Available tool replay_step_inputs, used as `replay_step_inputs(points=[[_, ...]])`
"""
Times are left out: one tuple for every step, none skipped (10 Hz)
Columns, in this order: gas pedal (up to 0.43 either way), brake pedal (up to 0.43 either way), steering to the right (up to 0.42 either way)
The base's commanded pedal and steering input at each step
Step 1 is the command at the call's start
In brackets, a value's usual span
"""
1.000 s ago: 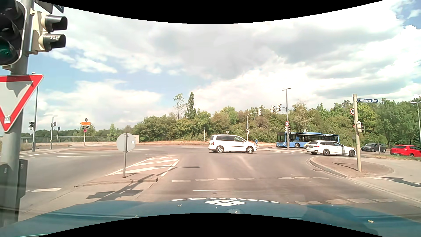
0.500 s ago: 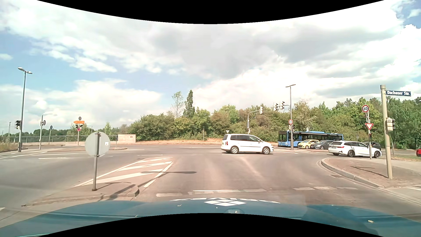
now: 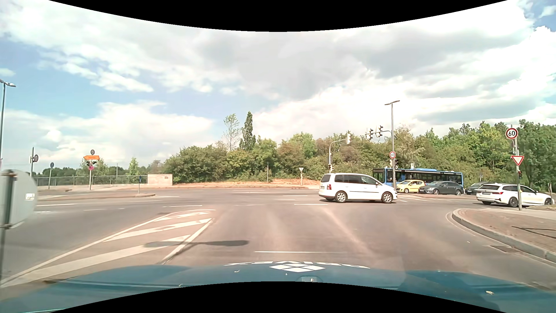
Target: Follow the waypoints while adhering to traffic rules and regulations
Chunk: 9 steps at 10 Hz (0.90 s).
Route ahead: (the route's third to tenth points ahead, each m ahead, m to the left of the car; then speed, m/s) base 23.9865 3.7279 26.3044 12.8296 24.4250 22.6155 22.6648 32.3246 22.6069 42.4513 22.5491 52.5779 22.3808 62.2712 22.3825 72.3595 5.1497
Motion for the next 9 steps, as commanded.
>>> replay_step_inputs(points=[[0.378, 0.000, -0.019], [0.331, 0.000, -0.025], [0.311, 0.000, -0.031], [0.260, 0.000, -0.034], [0.228, 0.000, -0.037], [0.228, 0.000, -0.041], [0.220, 0.000, -0.045], [0.189, 0.000, -0.050], [0.189, 0.000, -0.054]])
